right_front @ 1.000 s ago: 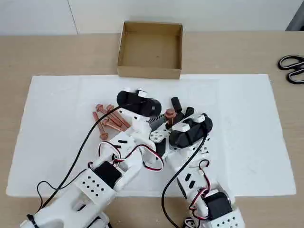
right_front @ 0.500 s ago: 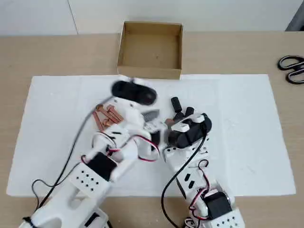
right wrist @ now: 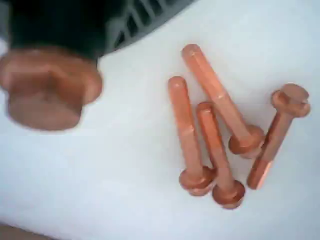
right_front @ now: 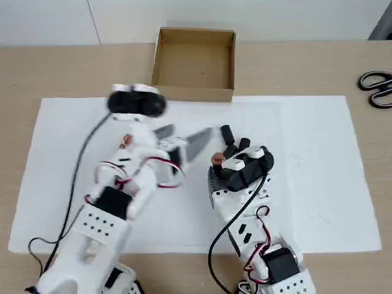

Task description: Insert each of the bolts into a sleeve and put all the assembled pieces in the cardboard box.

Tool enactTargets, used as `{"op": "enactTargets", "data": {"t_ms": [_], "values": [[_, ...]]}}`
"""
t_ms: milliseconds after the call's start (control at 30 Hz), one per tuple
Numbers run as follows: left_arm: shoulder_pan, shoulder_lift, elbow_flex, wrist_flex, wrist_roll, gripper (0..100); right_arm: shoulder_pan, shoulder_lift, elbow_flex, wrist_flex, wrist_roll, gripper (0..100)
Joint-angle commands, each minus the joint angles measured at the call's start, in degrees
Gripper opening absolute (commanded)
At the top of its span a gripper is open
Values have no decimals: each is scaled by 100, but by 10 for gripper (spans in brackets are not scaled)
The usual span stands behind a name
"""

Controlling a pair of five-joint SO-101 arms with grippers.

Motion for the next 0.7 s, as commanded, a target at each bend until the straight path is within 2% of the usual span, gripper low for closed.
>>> {"op": "enactTargets", "data": {"t_ms": [0,167,233,333,533,667], "values": [[-800,-79,-356,712,-571,301,312,-57,18,-171,-26,4],[-2075,-79,-532,1952,-1934,301,980,4,26,-66,-18,4],[-2505,-79,-620,2435,-2057,301,1358,4,-26,13,9,4],[-2927,-79,-655,3007,-2057,301,1859,4,-237,22,475,4],[-3042,-70,-620,3200,-2048,301,1807,277,-1873,-136,1090,4],[-3042,-70,-620,3200,-2048,301,1789,1701,-2866,-778,1459,4]]}}
